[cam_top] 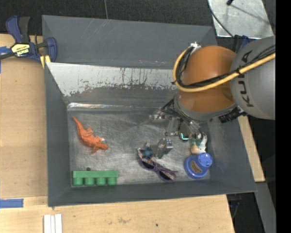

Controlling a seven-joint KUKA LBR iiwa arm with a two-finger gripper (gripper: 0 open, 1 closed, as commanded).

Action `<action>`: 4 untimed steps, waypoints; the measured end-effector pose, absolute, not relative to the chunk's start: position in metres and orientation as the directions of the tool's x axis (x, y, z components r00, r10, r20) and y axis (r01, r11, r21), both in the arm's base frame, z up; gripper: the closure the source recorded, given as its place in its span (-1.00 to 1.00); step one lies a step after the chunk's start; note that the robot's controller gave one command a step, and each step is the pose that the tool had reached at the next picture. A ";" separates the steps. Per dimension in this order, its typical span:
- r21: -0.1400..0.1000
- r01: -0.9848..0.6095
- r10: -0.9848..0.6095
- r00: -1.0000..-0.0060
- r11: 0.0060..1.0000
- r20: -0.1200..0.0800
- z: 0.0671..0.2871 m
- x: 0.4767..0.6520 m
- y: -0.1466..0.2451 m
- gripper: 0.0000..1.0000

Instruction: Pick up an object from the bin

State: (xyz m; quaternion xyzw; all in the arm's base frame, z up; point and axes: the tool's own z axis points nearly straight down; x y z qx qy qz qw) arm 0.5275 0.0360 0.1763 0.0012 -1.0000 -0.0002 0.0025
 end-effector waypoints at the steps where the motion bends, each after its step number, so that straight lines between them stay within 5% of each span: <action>1: 0.000 -0.002 -0.002 -1.000 1.000 -0.003 0.180 0.529 0.036 -1.00; 2: 0.000 -0.072 -0.072 -0.997 0.997 -0.008 0.163 0.529 0.034 -1.00; 3: -0.002 -0.299 -0.299 -0.954 0.954 -0.008 0.103 0.532 0.027 -1.00; 4: -0.006 -0.431 -0.431 -0.902 0.902 -0.024 0.077 0.549 0.027 1.00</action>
Offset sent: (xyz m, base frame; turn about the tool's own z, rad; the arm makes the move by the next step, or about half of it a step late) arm -0.0067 -0.0161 -0.1027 -0.3706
